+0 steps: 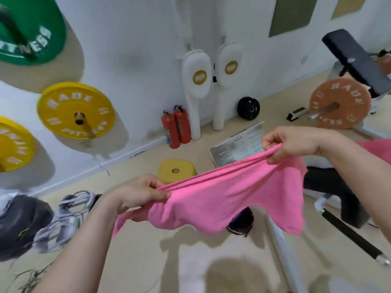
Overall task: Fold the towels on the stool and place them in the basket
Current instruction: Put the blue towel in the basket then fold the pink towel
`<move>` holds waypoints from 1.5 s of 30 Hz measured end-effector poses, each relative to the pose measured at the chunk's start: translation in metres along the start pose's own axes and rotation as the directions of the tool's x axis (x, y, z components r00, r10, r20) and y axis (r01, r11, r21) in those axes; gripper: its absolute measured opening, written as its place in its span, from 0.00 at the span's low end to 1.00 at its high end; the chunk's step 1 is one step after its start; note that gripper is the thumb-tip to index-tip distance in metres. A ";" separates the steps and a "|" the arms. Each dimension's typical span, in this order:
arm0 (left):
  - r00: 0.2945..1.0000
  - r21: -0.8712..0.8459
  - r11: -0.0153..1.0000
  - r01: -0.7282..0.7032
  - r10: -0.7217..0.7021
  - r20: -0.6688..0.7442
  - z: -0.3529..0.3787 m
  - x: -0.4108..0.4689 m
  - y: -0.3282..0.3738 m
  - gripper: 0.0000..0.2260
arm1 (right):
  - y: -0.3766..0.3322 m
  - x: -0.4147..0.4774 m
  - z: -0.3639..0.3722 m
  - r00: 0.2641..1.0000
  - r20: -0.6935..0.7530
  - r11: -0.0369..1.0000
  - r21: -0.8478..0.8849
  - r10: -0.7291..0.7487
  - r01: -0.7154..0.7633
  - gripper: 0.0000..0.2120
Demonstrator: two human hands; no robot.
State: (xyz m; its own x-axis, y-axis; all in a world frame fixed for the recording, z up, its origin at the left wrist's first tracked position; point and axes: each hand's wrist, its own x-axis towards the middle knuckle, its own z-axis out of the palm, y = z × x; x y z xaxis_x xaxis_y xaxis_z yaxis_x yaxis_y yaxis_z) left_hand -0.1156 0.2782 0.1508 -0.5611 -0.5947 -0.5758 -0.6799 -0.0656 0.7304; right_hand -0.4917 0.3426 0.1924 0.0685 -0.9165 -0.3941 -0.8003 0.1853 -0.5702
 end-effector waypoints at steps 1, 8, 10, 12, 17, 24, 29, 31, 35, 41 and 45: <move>0.995 -0.033 0.999 -0.006 0.003 -0.096 -0.014 -0.008 -0.013 0.17 | -0.008 0.010 0.004 1.000 0.002 1.000 0.003 0.026 -0.026 0.14; 0.778 -0.664 0.723 -0.188 -0.303 -0.550 -0.074 -0.015 -0.092 0.15 | -0.033 0.098 0.041 0.982 0.075 0.945 0.268 0.172 -0.186 0.10; 0.725 -0.774 0.593 -0.219 -0.432 -0.536 -0.087 -0.004 -0.105 0.12 | -0.036 0.129 0.051 0.973 0.108 0.914 0.336 0.202 -0.227 0.11; 0.737 -0.822 0.518 -0.235 -0.456 -0.498 -0.100 0.006 -0.118 0.11 | -0.036 0.160 0.058 0.961 0.153 0.871 0.408 0.230 -0.273 0.10; 0.779 -0.623 0.781 -0.040 -0.366 -0.509 -0.144 0.044 -0.161 0.12 | -0.031 0.238 0.061 0.934 0.283 0.831 0.449 0.216 -0.328 0.14; 0.673 -0.006 0.933 0.361 -0.264 -0.691 -0.234 0.136 -0.182 0.10 | -0.047 0.364 0.047 0.924 0.290 0.809 0.463 0.247 -0.362 0.09; 0.683 0.360 0.802 0.476 -0.080 -0.726 -0.309 0.217 -0.172 0.13 | -0.042 0.462 0.045 0.915 -0.232 0.920 0.295 0.331 -0.258 0.06; 0.694 0.483 0.736 0.475 0.025 -0.720 -0.341 0.254 -0.167 0.12 | -0.040 0.497 0.042 0.863 -0.413 0.952 0.215 0.291 -0.218 0.12; 0.604 0.478 0.810 0.340 0.202 -0.771 -0.408 0.337 -0.178 0.09 | -0.030 0.563 0.035 0.714 -0.682 0.975 -0.010 0.157 -0.223 0.26; 0.612 0.498 0.867 0.015 0.386 -0.690 -0.423 0.476 -0.288 0.11 | 0.038 0.630 0.116 0.572 -0.812 0.975 -0.019 0.113 -0.220 0.17; 0.707 0.555 0.832 -0.011 0.399 -0.584 -0.381 0.552 -0.387 0.11 | 0.123 0.648 0.243 0.554 -0.784 0.938 0.101 0.281 -0.333 0.21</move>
State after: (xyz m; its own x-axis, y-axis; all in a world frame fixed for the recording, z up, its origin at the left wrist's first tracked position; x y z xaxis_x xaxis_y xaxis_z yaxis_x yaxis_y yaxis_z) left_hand 0.0173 -0.3298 -0.3100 -0.3919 -0.9147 0.0989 -0.8216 0.3964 0.4098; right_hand -0.4006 -0.1426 -0.3085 -0.6539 -0.7332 0.1867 -0.7130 0.5145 -0.4764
